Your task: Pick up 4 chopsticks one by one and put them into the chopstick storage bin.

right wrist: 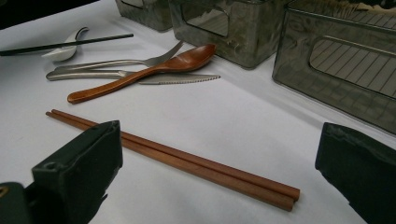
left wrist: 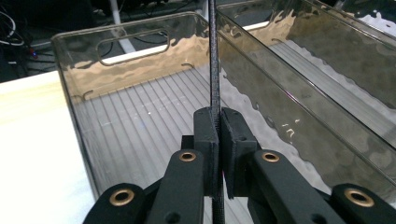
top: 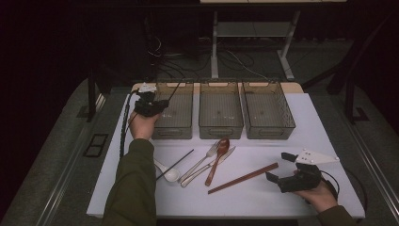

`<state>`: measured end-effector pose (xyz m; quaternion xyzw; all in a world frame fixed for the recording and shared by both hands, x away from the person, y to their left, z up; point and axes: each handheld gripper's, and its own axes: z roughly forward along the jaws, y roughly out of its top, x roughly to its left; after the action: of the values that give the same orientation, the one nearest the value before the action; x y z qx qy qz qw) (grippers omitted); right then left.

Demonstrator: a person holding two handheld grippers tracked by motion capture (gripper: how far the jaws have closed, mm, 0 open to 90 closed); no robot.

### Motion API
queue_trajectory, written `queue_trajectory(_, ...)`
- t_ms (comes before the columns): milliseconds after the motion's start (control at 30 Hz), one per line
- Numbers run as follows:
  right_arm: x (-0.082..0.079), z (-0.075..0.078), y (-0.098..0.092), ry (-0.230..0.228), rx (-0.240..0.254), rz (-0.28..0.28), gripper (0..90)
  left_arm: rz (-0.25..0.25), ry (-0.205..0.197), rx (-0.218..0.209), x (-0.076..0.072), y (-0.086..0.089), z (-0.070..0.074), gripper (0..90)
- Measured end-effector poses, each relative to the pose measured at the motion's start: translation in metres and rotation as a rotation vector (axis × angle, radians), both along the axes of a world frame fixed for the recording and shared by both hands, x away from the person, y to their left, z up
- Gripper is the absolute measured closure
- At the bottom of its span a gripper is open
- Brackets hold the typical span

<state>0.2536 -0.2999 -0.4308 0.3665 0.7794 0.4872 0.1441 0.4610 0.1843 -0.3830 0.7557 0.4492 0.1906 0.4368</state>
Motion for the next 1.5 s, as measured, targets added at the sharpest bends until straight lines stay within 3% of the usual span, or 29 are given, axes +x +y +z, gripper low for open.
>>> queue_trajectory(500, 0.0, 0.0, 0.001, 0.002, -0.007, 0.006, 0.8, 0.003, 0.031, 0.026, 0.001, -0.003, -0.008, 83.8)
queue_trajectory(600, 0.0, 0.0, 0.001, 0.004, -0.005, 0.006, 0.9, 0.021, 0.025, 0.021, 0.001, -0.002, -0.007, 75.4)
queue_trajectory(833, 0.0, 0.0, 0.001, 0.003, -0.005, 0.005, 0.8, 0.016, 0.01, 0.002, -0.001, 0.0, -0.003, 67.6)
queue_trajectory(1067, 0.0, 0.0, 0.001, 0.001, -0.007, 0.003, 0.8, -0.045, 0.019, -0.022, -0.01, -0.001, 0.003, 57.7)
queue_trajectory(1233, -0.001, 0.0, 0.001, 0.0, -0.009, 0.003, 0.8, -0.104, 0.0, -0.05, -0.02, -0.001, 0.008, 51.2)
queue_trajectory(1500, -0.001, 0.0, 0.002, 0.003, -0.012, 0.007, 0.9, -0.159, -0.029, -0.035, -0.039, 0.001, 0.015, 41.7)
